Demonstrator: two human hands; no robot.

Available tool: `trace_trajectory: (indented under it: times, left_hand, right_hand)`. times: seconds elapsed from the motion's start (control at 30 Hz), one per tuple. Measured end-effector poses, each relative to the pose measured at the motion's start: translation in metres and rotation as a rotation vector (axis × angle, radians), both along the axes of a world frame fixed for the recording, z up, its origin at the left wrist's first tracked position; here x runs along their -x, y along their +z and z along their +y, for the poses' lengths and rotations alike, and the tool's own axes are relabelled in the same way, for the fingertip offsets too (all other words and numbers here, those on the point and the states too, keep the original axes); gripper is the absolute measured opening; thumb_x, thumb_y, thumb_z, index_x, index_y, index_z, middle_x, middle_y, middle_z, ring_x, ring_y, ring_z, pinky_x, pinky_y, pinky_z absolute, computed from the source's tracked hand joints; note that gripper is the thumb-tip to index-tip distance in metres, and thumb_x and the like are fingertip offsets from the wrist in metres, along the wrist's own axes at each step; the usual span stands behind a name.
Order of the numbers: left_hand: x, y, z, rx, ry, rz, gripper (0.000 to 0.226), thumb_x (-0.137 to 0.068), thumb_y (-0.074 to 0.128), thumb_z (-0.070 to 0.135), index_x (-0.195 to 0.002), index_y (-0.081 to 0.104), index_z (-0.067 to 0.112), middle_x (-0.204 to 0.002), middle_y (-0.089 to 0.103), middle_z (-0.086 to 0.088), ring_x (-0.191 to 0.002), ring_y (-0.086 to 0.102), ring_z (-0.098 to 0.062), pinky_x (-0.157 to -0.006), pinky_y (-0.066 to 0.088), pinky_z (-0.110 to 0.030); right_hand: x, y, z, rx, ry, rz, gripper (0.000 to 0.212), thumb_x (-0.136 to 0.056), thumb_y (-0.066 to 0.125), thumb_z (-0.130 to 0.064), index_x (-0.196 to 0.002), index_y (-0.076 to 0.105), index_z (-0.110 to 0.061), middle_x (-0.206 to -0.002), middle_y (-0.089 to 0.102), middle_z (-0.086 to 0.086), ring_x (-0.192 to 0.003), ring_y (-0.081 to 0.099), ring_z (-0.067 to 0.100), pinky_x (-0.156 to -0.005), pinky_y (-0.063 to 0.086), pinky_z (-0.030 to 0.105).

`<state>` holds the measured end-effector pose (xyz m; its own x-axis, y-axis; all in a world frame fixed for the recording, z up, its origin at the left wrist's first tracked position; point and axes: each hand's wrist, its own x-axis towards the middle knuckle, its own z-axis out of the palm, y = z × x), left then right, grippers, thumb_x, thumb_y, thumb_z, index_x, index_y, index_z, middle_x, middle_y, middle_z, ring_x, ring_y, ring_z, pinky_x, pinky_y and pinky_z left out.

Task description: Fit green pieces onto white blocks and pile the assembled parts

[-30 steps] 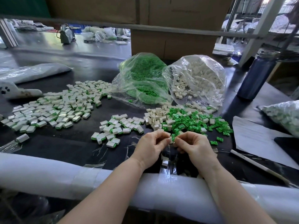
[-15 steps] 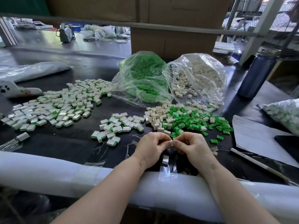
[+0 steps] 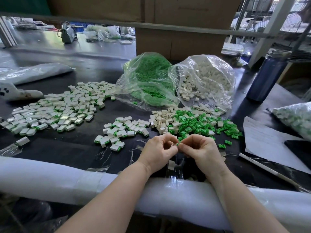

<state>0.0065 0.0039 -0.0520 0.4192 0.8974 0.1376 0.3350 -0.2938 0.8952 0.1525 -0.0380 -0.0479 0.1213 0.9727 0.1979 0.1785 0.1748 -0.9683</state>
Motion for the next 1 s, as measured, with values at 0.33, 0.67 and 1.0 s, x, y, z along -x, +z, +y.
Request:
trace_trajectory:
  times: [0.33,0.67,1.0]
  left_hand:
    - [0.0007,0.0057,-0.0016,0.023,-0.067,-0.149,0.019,-0.085,0.062,0.005,-0.085,0.063,0.024,-0.099,0.050,0.001,-0.078,0.052,-0.019,-0.073,0.047,-0.015]
    - [0.0013,0.0042,-0.0027,0.023,-0.144,-0.131,0.028,-0.084,0.065,0.009,-0.080,0.060,0.036,-0.104,0.045,0.004,-0.090,0.052,-0.008,-0.085,0.047,-0.020]
    - [0.0011,0.0010,-0.0018,-0.014,-0.151,-0.006,0.029,-0.082,0.063,0.014,-0.077,0.057,0.043,-0.103,0.045,0.013,-0.082,0.054,-0.017,-0.086,0.050,-0.041]
  right_hand:
    - [0.0031,0.0010,0.0004,0.058,0.045,0.085,0.010,-0.087,0.060,-0.020,-0.090,0.069,-0.017,-0.080,0.072,-0.001,-0.077,0.066,0.011,-0.064,0.052,0.020]
    - [0.0012,0.0021,0.0011,0.118,0.190,0.062,0.013,-0.081,0.061,-0.025,-0.081,0.071,-0.016,-0.065,0.067,-0.004,-0.064,0.062,0.005,-0.058,0.048,0.015]
    - [0.0007,-0.0001,0.0004,0.087,0.156,0.078,0.016,-0.073,0.064,-0.029,-0.073,0.077,-0.019,-0.054,0.057,-0.003,-0.052,0.045,0.006,-0.051,0.038,0.014]
